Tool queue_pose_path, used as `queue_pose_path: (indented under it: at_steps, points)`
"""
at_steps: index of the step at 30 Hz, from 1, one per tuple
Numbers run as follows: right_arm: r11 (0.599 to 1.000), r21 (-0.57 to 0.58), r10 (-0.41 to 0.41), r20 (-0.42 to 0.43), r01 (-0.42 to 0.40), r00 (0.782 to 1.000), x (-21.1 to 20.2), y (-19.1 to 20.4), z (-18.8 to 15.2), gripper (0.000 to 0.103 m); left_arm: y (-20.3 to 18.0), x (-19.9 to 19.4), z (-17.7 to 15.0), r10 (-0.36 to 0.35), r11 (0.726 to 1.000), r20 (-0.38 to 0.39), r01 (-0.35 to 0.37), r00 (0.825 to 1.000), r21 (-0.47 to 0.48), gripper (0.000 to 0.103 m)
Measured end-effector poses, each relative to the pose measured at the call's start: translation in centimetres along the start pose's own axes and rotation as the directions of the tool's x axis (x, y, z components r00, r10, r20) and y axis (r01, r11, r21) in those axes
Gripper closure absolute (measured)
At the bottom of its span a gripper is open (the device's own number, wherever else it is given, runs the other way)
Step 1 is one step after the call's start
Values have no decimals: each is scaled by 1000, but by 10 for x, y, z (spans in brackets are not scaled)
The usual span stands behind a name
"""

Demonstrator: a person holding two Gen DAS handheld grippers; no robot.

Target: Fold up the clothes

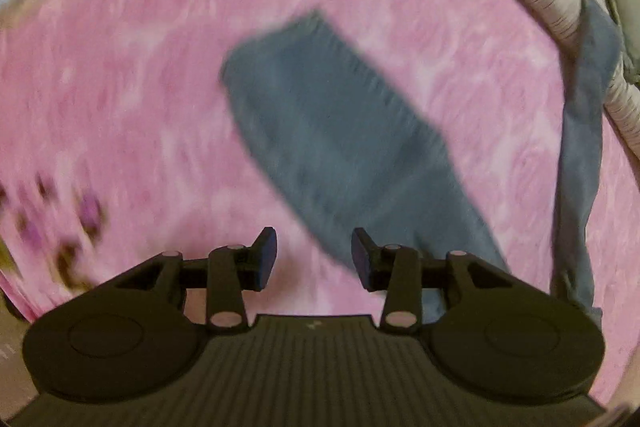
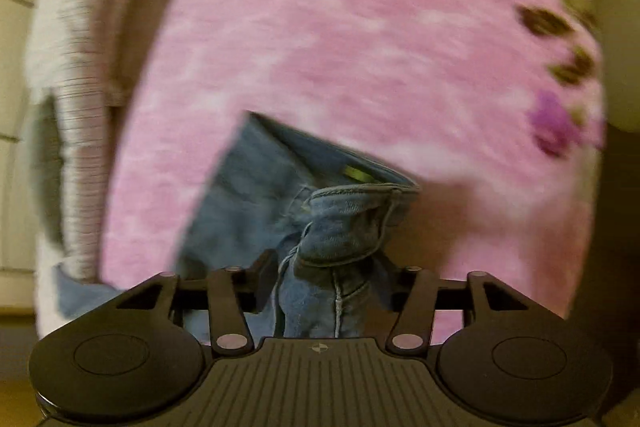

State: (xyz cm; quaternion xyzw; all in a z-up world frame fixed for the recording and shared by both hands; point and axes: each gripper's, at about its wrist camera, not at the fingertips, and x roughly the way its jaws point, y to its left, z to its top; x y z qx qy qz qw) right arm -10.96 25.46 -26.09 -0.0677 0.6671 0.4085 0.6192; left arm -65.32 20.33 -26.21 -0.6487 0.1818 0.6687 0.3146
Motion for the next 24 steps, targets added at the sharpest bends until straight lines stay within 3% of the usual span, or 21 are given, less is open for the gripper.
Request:
queue_pose_path:
  at_steps: [3,14,16,17,18,19,20,21,22,24]
  points:
    - [998,57,-32,-6,32,999,4,-27,-11,48,21,22,-25,-51,996,22,52,998,-67,66]
    - [982,188,-10,54,0,998,-7,-72,-39,40,34,82,8,-21,978,175,56,984,-200,64]
    - [978,209,-5,75,-11,997,-7,-82,-47,38,36,93,14,-13,973,202,59,979,-223,70]
    - [975,223,-9,80,-9,997,-5,-87,-49,38,37,99,17,-9,970,215,60,976,-235,80]
    - [972,237,-13,84,-8,996,-2,-92,-52,38,38,102,20,-9,969,228,65,974,-240,99]
    - [967,255,-8,75,-11,997,1,-96,-53,39,38,94,23,-28,973,235,81,971,-215,99]
    - [962,273,-4,66,-14,998,5,-99,-54,40,38,87,27,-48,977,243,96,969,-190,101]
    - [966,258,-5,86,-18,996,3,-96,-53,64,39,80,30,-67,980,250,111,966,-165,102]
    - [970,243,-5,107,-21,994,2,-94,-53,77,39,73,34,-87,982,256,126,963,-140,102]
    - [992,124,-12,135,-5,991,-11,-70,-47,83,44,42,40,-138,982,285,170,949,-88,102]
